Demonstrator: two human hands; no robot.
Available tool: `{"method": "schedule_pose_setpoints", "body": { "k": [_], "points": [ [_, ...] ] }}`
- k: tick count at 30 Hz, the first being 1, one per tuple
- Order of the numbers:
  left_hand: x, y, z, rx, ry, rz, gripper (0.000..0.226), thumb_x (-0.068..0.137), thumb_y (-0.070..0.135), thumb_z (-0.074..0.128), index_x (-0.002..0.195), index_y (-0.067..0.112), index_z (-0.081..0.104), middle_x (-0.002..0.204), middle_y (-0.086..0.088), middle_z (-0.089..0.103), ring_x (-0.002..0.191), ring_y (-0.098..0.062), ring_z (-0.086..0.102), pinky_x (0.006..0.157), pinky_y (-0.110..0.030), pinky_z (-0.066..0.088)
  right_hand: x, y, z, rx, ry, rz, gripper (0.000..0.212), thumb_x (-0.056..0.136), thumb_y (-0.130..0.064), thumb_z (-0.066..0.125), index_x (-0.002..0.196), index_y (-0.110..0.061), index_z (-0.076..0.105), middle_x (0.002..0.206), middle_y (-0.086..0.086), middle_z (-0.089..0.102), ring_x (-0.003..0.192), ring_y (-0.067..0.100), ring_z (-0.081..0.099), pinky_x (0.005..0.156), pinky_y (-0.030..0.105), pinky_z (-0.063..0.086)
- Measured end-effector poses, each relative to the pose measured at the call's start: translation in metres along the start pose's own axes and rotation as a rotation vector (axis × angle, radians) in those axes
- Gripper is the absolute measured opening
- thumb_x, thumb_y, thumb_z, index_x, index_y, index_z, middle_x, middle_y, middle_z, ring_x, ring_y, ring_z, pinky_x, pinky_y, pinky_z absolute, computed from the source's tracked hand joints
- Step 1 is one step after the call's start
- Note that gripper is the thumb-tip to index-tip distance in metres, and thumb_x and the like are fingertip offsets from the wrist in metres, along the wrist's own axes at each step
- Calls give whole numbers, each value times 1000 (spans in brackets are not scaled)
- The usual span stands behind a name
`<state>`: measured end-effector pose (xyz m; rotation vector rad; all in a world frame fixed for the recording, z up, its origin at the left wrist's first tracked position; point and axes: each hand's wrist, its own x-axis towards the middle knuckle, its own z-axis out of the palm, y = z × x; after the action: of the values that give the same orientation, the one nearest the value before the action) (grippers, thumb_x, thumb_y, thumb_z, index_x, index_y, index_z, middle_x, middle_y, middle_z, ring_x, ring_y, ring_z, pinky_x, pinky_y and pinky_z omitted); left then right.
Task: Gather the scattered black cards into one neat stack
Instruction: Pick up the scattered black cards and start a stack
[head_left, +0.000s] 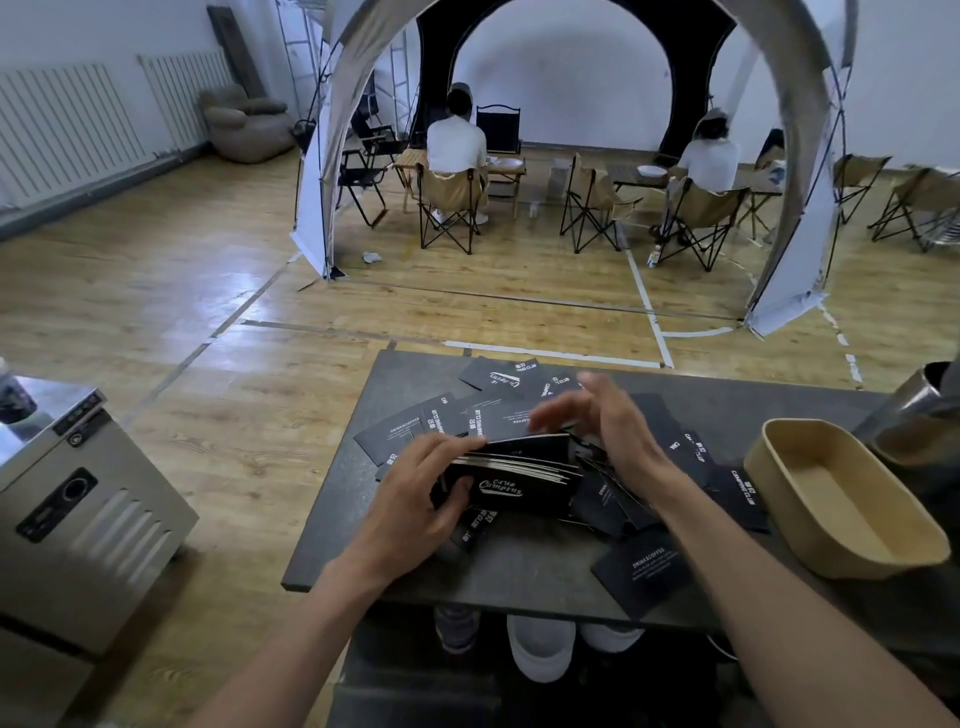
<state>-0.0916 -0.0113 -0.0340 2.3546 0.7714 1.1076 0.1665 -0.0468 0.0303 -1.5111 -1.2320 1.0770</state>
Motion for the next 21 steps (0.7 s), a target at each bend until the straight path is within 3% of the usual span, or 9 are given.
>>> {"method": "schedule_pose_setpoints", "body": {
  "k": [2, 3, 5, 8, 12, 15, 17, 19, 21],
  "points": [
    [0, -1, 1, 34, 6, 11, 37, 96, 17, 63, 132, 25, 67, 117, 7, 63, 110, -11, 60, 93, -35, 51, 18, -5, -5, -299, 147, -151, 42, 102, -44, 47, 103, -19, 80, 102, -5, 79, 89, 11, 69, 85, 33, 50],
    [0, -2, 2, 42, 8, 12, 36, 95, 20, 62, 130, 25, 69, 116, 7, 63, 109, -12, 60, 93, -36, 52, 28, -4, -6, -490, 120, -171, 28, 97, -41, 62, 113, -23, 78, 111, -8, 77, 99, 8, 69, 94, 34, 52],
    [-1, -2, 2, 21, 9, 13, 33, 95, 19, 62, 127, 22, 71, 115, 5, 62, 107, -13, 62, 90, -37, 53, 42, 5, -7, -807, -59, -145, 47, 85, -40, 79, 129, -27, 69, 128, -8, 71, 119, 10, 63, 109, 34, 46],
    [-1, 1, -1, -13, 0, 24, 33, 94, 11, 65, 125, 19, 72, 114, 3, 60, 106, -14, 63, 86, -33, 55, 48, 14, -8, -963, -147, -138, 49, 86, -44, 77, 131, -29, 68, 132, -9, 69, 125, 12, 60, 107, 28, 45],
    [-1, 1, -2, -8, 11, 37, 35, 92, 7, 69, 125, 17, 71, 117, 2, 59, 106, -13, 62, 84, -33, 57, 44, 14, -14, -984, -48, -367, 28, 93, -33, 71, 120, -27, 76, 121, -7, 75, 116, 14, 67, 102, 31, 50],
    [-2, 1, -2, 17, 14, 43, 39, 86, 2, 77, 121, 19, 72, 137, -1, 54, 110, -10, 62, 89, -26, 55, 28, 7, -13, -834, 127, -504, 16, 89, -26, 77, 105, -27, 81, 93, -10, 79, 86, 10, 73, 79, 36, 59],
    [-1, 2, -2, 18, 16, 45, 39, 82, 2, 79, 117, 18, 72, 153, -5, 45, 122, -13, 61, 95, -21, 51, 9, -6, -8, -652, 46, -399, 14, 85, -21, 81, 98, -26, 83, 84, -12, 79, 77, 4, 73, 76, 31, 60],
    [0, 2, -2, 15, 0, 63, 37, 83, 2, 78, 116, 16, 70, 156, -5, 43, 139, -17, 51, 105, -24, 48, -8, -16, -2, -547, -181, -220, 13, 89, -18, 78, 99, -23, 83, 85, -11, 79, 79, 2, 73, 80, 25, 59],
    [0, 1, -1, 10, -14, 65, 40, 85, 2, 78, 120, 17, 65, 143, 4, 54, 130, -13, 57, 101, -32, 54, -14, -20, 4, -525, -310, -142, 16, 98, -22, 67, 107, -19, 79, 91, -9, 80, 85, 3, 73, 83, 22, 57]
  ]
}}
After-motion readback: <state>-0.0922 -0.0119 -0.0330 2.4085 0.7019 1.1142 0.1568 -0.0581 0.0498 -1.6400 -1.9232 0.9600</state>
